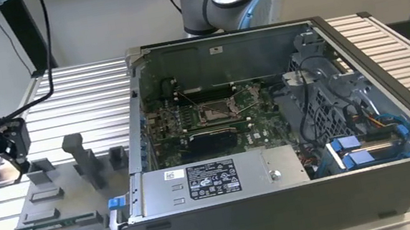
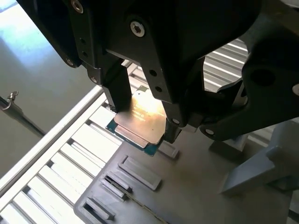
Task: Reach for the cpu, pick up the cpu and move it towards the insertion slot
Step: 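Pick up the cpu and move it towards the insertion slot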
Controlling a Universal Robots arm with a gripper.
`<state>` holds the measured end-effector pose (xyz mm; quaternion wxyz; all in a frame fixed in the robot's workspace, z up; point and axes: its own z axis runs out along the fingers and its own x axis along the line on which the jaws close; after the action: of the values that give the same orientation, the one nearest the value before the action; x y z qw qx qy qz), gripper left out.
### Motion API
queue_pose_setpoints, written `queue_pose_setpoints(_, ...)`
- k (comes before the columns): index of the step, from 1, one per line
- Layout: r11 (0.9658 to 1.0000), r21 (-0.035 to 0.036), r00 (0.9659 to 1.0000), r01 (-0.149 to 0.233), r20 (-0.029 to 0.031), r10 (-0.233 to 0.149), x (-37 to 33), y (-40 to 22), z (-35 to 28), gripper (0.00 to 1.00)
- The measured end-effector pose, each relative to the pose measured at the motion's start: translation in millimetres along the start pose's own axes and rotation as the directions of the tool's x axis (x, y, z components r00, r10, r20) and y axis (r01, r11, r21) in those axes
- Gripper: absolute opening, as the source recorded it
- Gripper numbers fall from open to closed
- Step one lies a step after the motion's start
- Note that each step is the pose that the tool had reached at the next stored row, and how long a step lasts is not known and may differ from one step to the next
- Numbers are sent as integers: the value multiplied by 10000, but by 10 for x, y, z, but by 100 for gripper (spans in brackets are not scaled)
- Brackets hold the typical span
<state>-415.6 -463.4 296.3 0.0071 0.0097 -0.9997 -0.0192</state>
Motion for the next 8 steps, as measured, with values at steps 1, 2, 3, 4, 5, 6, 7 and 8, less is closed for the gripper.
queue_pose_setpoints(1,10000,-1,10000,0,1,0,0,0,-9,0)
queue_pose_setpoints(2,10000,0,10000,0,0,0,0,1,-20,0)
queue_pose_setpoints(3,10000,0,10000,0,0,0,0,1,-30,0)
queue_pose_setpoints(4,10000,0,10000,0,-1,0,1,2,-41,0)
queue_pose_setpoints(5,10000,1,10000,0,-1,0,1,2,-53,0)
queue_pose_setpoints(6,10000,0,10000,0,0,0,1,2,-66,0)
queue_pose_setpoints(7,10000,0,10000,0,-1,0,1,3,-78,0)
queue_pose_setpoints(8,10000,1,10000,0,-1,0,1,3,-94,0)
